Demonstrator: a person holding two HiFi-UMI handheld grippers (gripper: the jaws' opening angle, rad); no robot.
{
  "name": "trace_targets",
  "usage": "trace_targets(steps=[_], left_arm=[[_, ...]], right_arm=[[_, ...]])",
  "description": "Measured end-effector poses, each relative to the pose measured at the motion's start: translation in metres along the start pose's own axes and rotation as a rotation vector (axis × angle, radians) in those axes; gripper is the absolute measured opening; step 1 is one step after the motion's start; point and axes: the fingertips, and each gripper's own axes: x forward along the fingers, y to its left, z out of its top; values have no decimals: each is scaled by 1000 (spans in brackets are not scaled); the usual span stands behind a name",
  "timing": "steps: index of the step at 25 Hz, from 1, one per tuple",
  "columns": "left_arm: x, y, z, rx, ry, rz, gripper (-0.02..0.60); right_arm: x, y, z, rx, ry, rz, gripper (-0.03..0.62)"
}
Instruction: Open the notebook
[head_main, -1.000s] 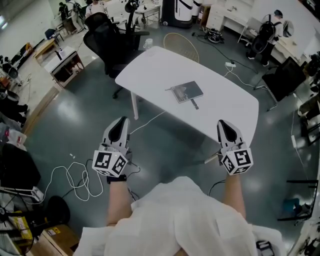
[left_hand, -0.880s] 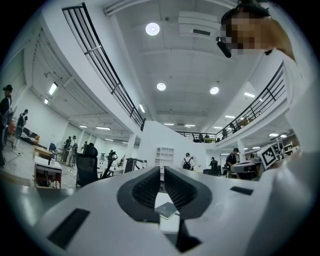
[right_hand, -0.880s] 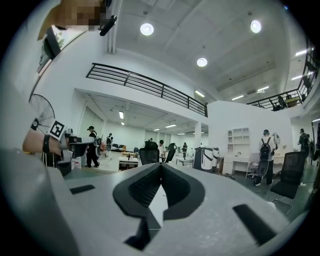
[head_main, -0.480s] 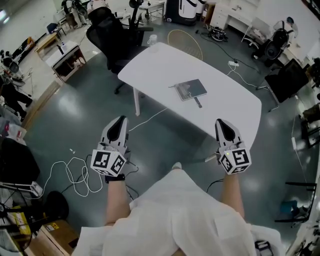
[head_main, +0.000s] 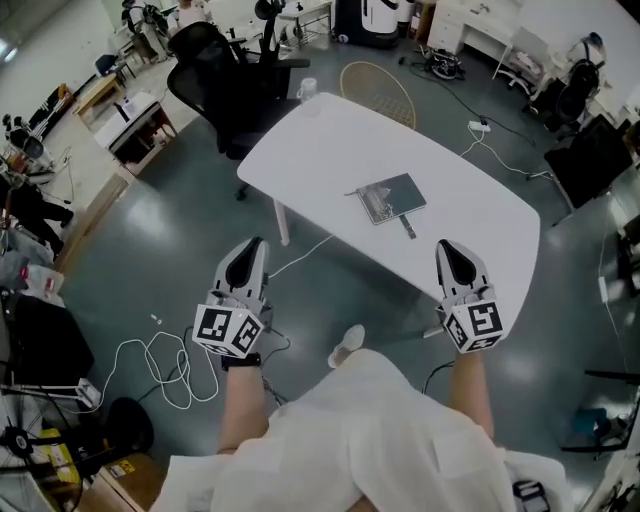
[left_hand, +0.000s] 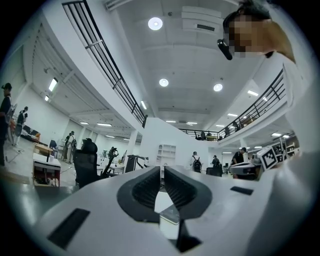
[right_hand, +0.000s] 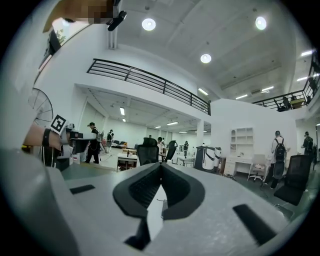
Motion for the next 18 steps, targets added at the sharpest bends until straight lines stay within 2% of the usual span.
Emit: trace_targets(steps=[5,10,13,18], left_arm=[[75,9,-1,6,25,-57,21],[144,13,6,17,15,-106,21],[177,12,11,28,2,-128,21],[219,11,0,21,39,-170,21]], right_arm=[[46,-31,2,-15,4,-15,5],[84,-66,11,-22,-14,-29,5],[99,-89,16,-36,-24,-45,5],[117,-115,12,-30,-31,-92,5]])
